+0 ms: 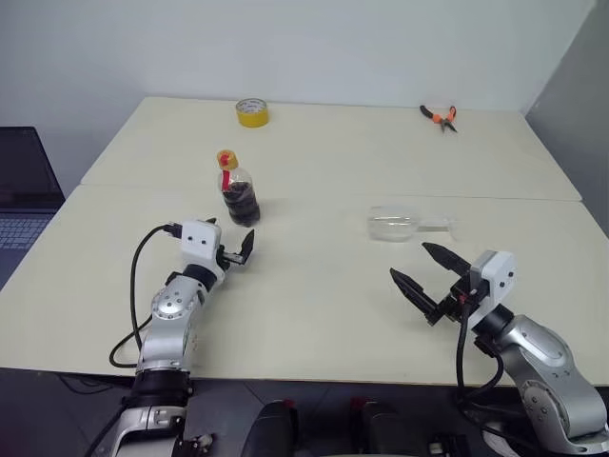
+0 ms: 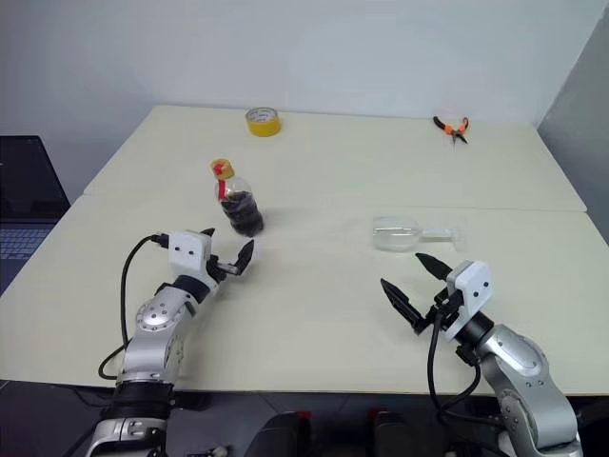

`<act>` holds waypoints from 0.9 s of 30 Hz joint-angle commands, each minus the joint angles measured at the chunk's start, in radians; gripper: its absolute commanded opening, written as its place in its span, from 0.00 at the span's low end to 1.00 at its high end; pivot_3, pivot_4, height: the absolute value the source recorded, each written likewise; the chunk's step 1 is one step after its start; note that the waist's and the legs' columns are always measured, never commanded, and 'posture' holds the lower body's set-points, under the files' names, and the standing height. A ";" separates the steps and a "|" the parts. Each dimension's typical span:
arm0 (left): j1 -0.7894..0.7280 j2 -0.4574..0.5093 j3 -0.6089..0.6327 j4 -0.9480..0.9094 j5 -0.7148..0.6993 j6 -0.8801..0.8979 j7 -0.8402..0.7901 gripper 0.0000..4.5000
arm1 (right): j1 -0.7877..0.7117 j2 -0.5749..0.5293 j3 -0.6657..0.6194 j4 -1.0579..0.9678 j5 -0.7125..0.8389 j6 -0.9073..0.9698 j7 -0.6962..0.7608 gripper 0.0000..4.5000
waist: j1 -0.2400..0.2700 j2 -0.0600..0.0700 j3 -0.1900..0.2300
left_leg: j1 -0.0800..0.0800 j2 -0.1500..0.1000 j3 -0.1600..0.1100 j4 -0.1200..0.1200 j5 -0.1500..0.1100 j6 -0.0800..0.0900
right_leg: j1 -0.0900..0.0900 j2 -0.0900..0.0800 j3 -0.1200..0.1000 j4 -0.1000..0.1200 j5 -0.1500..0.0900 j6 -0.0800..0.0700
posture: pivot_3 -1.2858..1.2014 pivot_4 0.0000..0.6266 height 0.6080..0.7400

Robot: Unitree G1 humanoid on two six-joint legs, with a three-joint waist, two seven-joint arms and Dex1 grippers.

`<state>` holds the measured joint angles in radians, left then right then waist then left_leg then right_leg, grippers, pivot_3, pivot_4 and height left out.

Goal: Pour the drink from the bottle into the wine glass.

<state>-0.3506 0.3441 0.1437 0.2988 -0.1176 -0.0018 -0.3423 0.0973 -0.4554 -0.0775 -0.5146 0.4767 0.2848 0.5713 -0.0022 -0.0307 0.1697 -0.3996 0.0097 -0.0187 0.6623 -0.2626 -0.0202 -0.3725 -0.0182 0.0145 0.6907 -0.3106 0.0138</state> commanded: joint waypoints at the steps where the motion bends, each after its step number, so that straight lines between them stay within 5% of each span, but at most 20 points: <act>1: -0.095 -0.006 0.006 0.080 -0.002 -0.030 0.009 1.00 | -0.033 -0.015 -0.014 -0.018 0.018 -0.009 0.027 1.00 | 0.000 0.000 0.000 | 0.000 0.000 0.000 0.000 0.000 0.000 | 0.000 0.000 0.000 0.000 0.000 0.000 | 0.52 0.24 1.00; 27: -0.435 -0.026 0.026 0.607 -0.002 -0.259 -0.011 1.00 | -0.185 -0.014 0.019 0.007 0.020 0.033 0.035 1.00 | 0.000 -0.001 0.000 | -0.001 0.000 0.000 0.000 0.000 0.000 | -0.001 0.000 -0.001 0.000 0.000 0.000 | 0.52 0.24 1.00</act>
<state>-0.7562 0.3187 0.1632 0.9116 -0.1104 -0.2284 -0.3437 -0.0720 -0.4678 -0.0544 -0.4689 0.4867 0.3169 0.6091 -0.0024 -0.0315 0.1702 -0.4006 0.0092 -0.0192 0.6625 -0.2624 -0.0203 -0.3730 -0.0183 0.0136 0.6902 -0.3105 0.0138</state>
